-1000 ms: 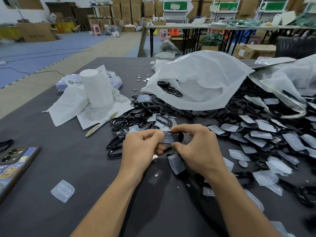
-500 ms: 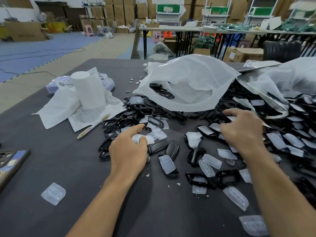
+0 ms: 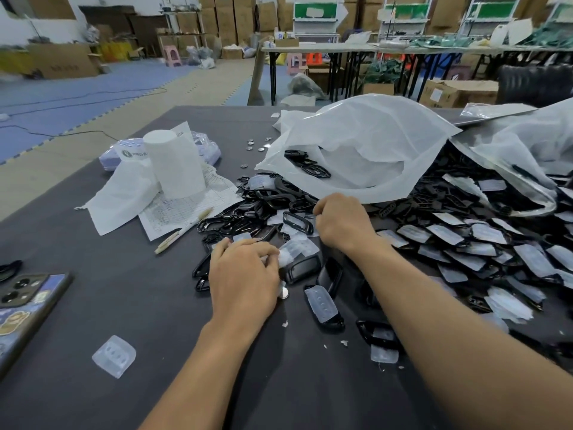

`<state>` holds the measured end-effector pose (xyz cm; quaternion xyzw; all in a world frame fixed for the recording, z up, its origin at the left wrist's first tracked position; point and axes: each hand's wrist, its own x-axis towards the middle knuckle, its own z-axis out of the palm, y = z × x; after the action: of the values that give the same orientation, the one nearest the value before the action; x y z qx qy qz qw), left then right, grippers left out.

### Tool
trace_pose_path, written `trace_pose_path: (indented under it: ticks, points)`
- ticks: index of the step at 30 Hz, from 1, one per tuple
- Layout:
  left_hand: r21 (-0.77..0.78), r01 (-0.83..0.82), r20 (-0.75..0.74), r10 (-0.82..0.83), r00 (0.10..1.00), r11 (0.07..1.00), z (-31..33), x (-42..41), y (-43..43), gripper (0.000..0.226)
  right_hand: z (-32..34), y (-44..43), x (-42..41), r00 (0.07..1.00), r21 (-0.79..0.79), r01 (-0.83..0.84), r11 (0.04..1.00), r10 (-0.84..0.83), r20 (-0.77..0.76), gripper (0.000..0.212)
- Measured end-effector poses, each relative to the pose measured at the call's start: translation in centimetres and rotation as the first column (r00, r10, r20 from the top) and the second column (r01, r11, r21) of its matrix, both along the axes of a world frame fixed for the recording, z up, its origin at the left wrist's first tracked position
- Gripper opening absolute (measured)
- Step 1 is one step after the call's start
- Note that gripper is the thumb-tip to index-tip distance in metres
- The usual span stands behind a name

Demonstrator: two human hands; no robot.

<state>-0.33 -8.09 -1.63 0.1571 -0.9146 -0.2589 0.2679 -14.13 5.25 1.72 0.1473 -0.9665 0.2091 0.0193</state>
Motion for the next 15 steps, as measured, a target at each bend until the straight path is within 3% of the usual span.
trace_pose_path:
  ticks: [2, 5, 7, 10, 12, 15]
  points:
    - [0.09, -0.114, -0.064, 0.12, 0.991, 0.989, 0.6, 0.1, 0.4, 0.021, -0.2, -0.9, 0.1, 0.999, 0.046, -0.023, 0.999, 0.024, -0.021, 0.026]
    - [0.287, -0.3, -0.091, 0.338, 0.937, 0.91, 1.4, 0.5, 0.1, 0.015, -0.2, -1.4, -0.2, 0.996, 0.093, -0.068, 0.993, 0.062, 0.063, 0.031]
    - [0.495, -0.239, -0.147, 0.351, 0.925, 0.836, 1.7, 0.5, -0.7, 0.017, 0.1, -1.4, -0.5, 0.997, 0.073, -0.052, 0.996, 0.047, 0.065, 0.029]
    - [0.758, -0.066, -0.213, 0.341, 0.916, 0.649, 1.9, 0.3, -1.6, 0.016, 0.3, -1.8, -0.5, 1.0, -0.091, -0.028, 0.995, 0.028, 0.005, 0.034]
    - [0.829, -0.003, -0.223, 0.336, 0.915, 0.56, 1.8, 0.1, -1.9, 0.014, 0.5, -2.5, -0.4, 0.999, -0.215, -0.052, 0.975, 0.054, 0.002, 0.032]
    - [0.834, -0.006, -0.213, 0.332, 0.919, 0.552, 1.4, -0.2, -2.3, 0.02, 0.9, -4.1, -0.2, 0.989, -0.22, -0.138, 0.966, 0.147, 0.026, 0.013]
